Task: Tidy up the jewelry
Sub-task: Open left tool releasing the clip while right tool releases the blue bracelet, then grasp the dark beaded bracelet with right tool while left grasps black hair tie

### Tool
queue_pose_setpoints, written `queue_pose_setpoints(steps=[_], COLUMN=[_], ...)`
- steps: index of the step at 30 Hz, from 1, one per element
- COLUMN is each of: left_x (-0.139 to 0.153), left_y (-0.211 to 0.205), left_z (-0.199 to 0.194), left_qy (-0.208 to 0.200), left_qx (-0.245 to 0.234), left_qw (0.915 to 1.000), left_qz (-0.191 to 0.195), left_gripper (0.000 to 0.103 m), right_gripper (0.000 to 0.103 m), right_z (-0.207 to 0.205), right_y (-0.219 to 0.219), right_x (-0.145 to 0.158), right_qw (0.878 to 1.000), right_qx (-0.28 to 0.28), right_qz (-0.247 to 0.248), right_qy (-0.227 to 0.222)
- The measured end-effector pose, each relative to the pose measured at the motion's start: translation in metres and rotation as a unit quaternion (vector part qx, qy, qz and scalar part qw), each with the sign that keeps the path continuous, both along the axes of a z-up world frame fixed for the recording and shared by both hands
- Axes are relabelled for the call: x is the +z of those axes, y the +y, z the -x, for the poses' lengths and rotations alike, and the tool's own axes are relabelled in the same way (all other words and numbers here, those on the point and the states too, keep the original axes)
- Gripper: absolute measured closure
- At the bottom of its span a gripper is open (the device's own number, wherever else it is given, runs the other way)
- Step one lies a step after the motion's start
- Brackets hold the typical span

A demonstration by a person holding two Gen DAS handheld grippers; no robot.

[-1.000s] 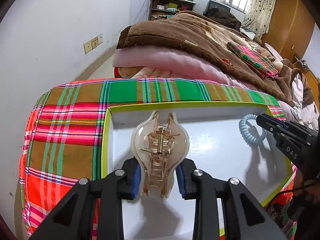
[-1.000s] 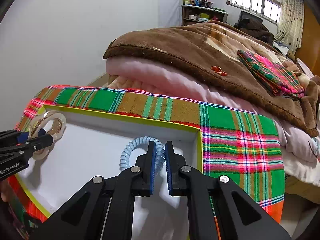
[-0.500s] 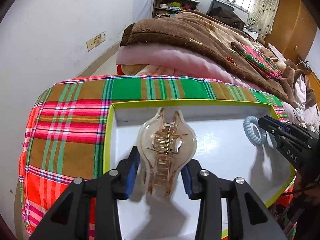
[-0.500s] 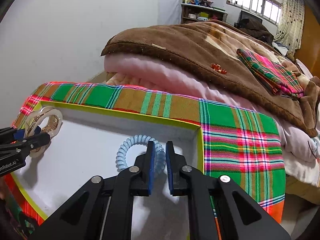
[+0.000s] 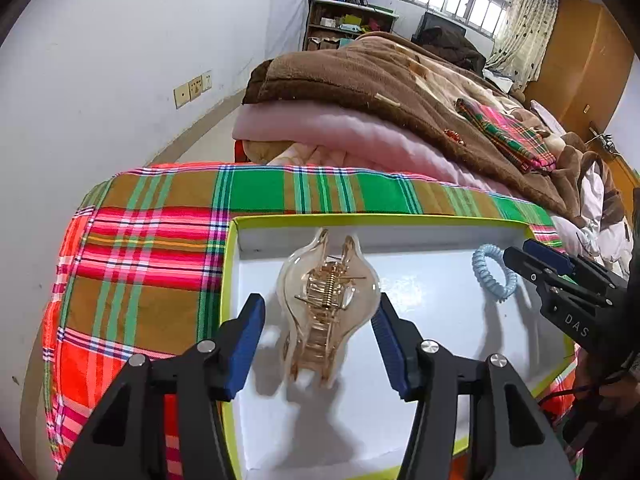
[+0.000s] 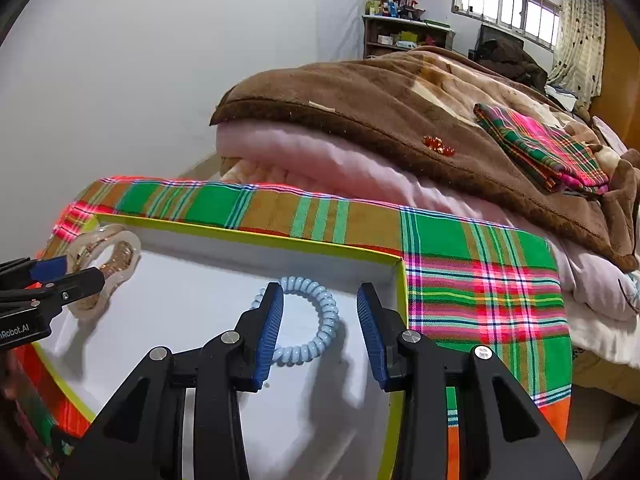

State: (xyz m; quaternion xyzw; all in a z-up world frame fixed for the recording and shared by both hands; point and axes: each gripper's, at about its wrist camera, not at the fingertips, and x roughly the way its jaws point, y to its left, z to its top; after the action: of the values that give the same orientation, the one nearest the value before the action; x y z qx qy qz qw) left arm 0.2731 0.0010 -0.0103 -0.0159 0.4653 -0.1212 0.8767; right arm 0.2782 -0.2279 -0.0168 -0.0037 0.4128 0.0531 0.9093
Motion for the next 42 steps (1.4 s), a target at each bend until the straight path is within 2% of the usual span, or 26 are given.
queue_pose_setpoints(steps=[9,15,21,33,42], left_x=[0.028,0.043,0.047,0.035,0.016], left_y=[0.007,0.015,0.021,0.030,0.039], left_z=[0.027,0.060,0.094,0.145,0.166], left_qy=[-0.028,-0.044,-0.053,-0.044,-0.024], left_qx=[-0.006,-0.009,-0.019,-0.028,-0.024], left_qw=[0.9994,0.9986,0.9976,0.9961,0.9960], left_qz=[0.019,0.027,0.042,0.071,0.082], left_gripper=[0.042,0.041,0.041,0.041,0.041], right_gripper=[0.061,0.061,0.061,0.061,0.061], right_z=[0.028,0.065,0.107,0.172,0.189], right_y=[-0.003,-0.009,-0.019,-0.035,-0.036], right_x=[0.021,0.040,0.042,0.018,-0.009], right_qw=[1.000,0.998,0.997,0.998,0.999], right_qx=[0.000,0.000,-0.004,-0.006,0.007], right_qz=[-0.013,-0.032,-0.046,-0.053,-0.045], right_qy=[-0.025,-0.050,-0.056,-0.033,0.002])
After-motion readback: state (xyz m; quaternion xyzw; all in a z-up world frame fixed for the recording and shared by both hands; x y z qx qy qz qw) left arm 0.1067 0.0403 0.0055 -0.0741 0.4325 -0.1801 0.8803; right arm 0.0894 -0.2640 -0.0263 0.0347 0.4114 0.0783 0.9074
